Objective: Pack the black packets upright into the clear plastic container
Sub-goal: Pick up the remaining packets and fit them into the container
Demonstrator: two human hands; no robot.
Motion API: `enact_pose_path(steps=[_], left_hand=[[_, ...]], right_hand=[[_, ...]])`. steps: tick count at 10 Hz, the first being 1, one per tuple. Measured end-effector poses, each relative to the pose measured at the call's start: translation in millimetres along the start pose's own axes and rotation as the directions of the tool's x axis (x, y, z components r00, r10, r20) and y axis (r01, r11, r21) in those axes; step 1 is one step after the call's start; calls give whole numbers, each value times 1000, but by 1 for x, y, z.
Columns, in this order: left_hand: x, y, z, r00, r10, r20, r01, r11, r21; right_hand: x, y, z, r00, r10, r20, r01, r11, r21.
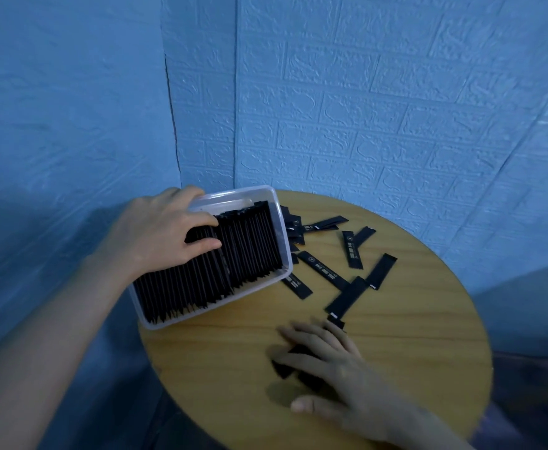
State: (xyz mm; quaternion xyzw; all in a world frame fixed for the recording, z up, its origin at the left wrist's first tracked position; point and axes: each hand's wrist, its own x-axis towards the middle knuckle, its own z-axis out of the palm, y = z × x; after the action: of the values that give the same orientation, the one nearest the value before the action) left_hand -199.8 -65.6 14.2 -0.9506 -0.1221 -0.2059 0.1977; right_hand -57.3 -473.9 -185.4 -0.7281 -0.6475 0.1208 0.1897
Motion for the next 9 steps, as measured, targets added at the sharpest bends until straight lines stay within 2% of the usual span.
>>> enact_pose_path(steps=[1, 2, 3, 4, 5, 6, 7, 8, 9], left_hand=[[0, 0, 1, 1000, 2, -24, -2, 1000, -1], [0, 1, 2, 999, 3, -49, -3, 1000, -9], [-1, 0, 4, 998, -22, -58, 20, 999, -36], [-2, -1, 5, 997, -36, -61, 34, 999, -40], [-1, -1, 5, 998, -27, -62, 26, 999, -27], [0, -1, 5, 998, -34, -56, 32, 999, -33], [0, -3, 4, 998, -42, -53, 39, 998, -43], [0, -2, 4, 998, -24, -52, 23, 1000, -20], [-1, -3, 4, 999, -27, -39, 27, 1000, -14]], right_hand=[[-13, -1, 54, 999, -40, 1, 40, 998, -57], [53, -1, -58, 983, 124, -139, -114, 991, 77], [89, 4, -107, 964, 140, -224, -140, 990, 16], [90, 15, -111, 925, 319, -205, -332, 943, -32], [104, 35, -127, 799, 569, -196, -573, 819, 42], [120, 54, -139, 735, 655, -176, -643, 755, 128], [139, 70, -146, 778, 604, -171, -595, 797, 108], [153, 82, -149, 817, 572, -72, -575, 818, -23], [156, 85, -143, 843, 527, -109, -538, 831, -142]])
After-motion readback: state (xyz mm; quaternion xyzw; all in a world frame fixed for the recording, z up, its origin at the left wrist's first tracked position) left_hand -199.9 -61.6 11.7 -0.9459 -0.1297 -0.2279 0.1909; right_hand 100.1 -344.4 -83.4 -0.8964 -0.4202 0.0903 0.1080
